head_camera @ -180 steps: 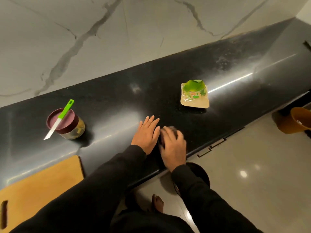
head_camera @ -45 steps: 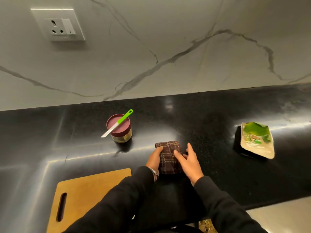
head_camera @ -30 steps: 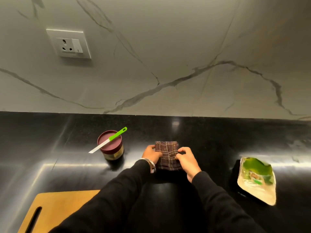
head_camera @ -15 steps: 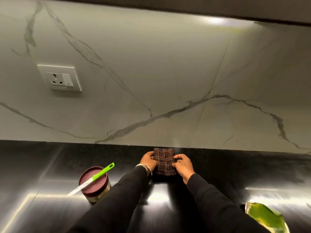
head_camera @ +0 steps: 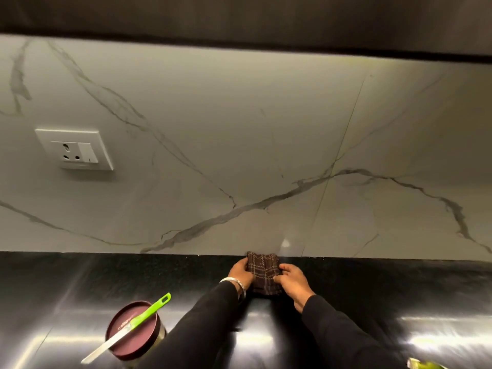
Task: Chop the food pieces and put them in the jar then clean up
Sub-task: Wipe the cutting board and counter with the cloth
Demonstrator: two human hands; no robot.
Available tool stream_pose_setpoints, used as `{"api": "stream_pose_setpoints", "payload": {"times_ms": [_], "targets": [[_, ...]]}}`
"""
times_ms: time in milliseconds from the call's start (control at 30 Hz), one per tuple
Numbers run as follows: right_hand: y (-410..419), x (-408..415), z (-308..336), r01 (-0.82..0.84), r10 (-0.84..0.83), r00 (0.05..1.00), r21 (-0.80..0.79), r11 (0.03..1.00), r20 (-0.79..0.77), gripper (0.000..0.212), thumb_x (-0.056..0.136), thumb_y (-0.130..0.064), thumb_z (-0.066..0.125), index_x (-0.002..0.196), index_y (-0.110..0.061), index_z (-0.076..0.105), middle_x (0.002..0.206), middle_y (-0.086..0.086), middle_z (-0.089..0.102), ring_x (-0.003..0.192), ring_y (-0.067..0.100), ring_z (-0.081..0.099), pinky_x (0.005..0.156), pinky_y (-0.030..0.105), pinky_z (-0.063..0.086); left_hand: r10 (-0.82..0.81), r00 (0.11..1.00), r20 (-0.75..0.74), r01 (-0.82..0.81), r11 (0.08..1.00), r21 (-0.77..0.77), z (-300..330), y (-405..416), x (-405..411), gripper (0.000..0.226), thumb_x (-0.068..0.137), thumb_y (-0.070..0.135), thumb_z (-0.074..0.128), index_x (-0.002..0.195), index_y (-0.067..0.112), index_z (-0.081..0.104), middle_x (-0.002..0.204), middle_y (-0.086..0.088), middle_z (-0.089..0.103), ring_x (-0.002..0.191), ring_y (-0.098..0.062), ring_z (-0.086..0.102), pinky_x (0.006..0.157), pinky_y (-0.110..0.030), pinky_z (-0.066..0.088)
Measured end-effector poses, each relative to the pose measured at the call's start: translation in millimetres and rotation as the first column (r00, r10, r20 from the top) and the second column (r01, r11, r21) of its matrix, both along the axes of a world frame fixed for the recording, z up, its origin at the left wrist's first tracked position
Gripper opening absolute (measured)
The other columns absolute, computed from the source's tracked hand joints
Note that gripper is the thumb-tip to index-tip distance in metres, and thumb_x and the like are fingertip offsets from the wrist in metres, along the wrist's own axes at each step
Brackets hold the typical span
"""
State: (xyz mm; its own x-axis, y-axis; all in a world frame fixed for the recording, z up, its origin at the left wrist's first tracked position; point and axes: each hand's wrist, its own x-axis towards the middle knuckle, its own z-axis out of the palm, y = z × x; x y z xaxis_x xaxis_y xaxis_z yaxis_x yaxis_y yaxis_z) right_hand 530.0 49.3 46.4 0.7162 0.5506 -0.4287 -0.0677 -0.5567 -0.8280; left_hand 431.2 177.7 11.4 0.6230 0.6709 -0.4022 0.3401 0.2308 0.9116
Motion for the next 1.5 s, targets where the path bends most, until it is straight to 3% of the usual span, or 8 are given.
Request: {"api": "stream_pose_setpoints", "payload": {"times_ms": [200,300,433,567,833,1067,1300,1500], "targets": [[-4,-1,-4,-0.061,0.061,0.997,-0.012,0.998,0.047,0.06,0.092,-0.005,0.066,0.148,-0.006,0.045,0.144,0.01,0.054,0.122,0.02,0.056,0.1,0.027,0.046,-0.004,0.995,-0.096,0.015,0.994,0.107,1,-2,-9,0.063,0.07,0.007,0.063,0.132,0.009,0.06,0.111,-0.003,0.073,0.104,-0.02,0.069,0.099,-0.04,0.054],[-14,-10,-4,-0.025,0.032,0.965,-0.032,0.999,0.261,0.047,0.089,-0.018,0.071,0.134,-0.014,0.061,0.13,0.005,0.063,0.12,0.022,0.06,0.101,0.03,0.048,0.06,0.983,-0.171,-0.02,0.974,0.225,17,-23,-35,0.063,0.077,0.014,0.069,0.138,0.012,0.053,0.127,-0.004,0.062,0.116,-0.022,0.061,0.105,-0.033,0.046],[-26,-48,5,-0.082,0.079,0.895,-0.012,0.997,0.439,0.018,0.086,-0.022,0.072,0.104,-0.023,0.072,0.095,-0.003,0.067,0.092,0.017,0.066,0.086,0.029,0.052,0.199,0.974,-0.11,-0.167,0.954,0.249,31,-63,-83,0.027,0.084,0.005,0.069,0.103,0.022,0.06,0.101,-0.003,0.068,0.092,-0.019,0.063,0.083,-0.022,0.046],[-32,-96,7,-0.233,0.226,0.873,-0.037,0.972,0.432,0.019,0.086,-0.025,0.073,0.105,-0.024,0.072,0.09,-0.009,0.066,0.084,0.01,0.063,0.083,0.03,0.053,0.347,0.936,-0.062,-0.327,0.92,0.215,31,-101,-136,0.024,0.082,0.007,0.07,0.086,0.026,0.055,0.083,-0.001,0.065,0.076,-0.023,0.061,0.078,-0.039,0.053],[-21,-196,2,-0.449,0.452,0.777,-0.117,0.886,0.438,0.04,0.085,-0.03,0.072,0.122,-0.022,0.064,0.1,-0.005,0.065,0.096,0.018,0.063,0.087,0.033,0.051,0.566,0.808,-0.167,-0.498,0.806,0.32,34,-114,-243,0.025,0.082,0.012,0.07,0.098,0.018,0.052,0.097,-0.005,0.061,0.089,-0.024,0.059,0.083,-0.033,0.047],[7,-256,7,-0.589,0.616,0.721,-0.189,0.786,0.318,0.082,0.084,-0.037,0.076,0.153,-0.017,0.035,0.144,0.01,0.049,0.13,0.025,0.051,0.106,0.038,0.044,0.706,0.675,-0.215,-0.635,0.704,0.319,43,-82,-308,0.04,0.079,0.011,0.076,0.101,0.015,0.042,0.114,-0.012,0.053,0.103,-0.03,0.057,0.09,-0.037,0.049],[38,-281,18,-0.615,0.613,0.747,-0.085,0.784,0.257,0.093,0.068,-0.036,0.083,0.147,-0.027,0.036,0.139,0.007,0.052,0.133,0.028,0.049,0.108,0.041,0.045,0.469,0.87,-0.155,-0.437,0.877,0.2,42,-36,-334,0.103,0.077,0.002,0.08,0.156,0.022,0.018,0.157,-0.017,0.032,0.142,-0.033,0.036,0.115,-0.048,0.037],[58,-276,3,-0.571,0.56,0.802,-0.007,0.821,0.208,0.104,0.051,-0.064,0.077,0.144,-0.03,0.043,0.133,0.003,0.056,0.126,0.024,0.056,0.105,0.041,0.048,0.409,0.913,-0.014,-0.406,0.909,0.093,39,-23,-319,0.084,0.076,-0.016,0.071,0.147,0.017,0.039,0.126,-0.003,0.059,0.113,-0.019,0.056,0.102,-0.036,0.047]]}}
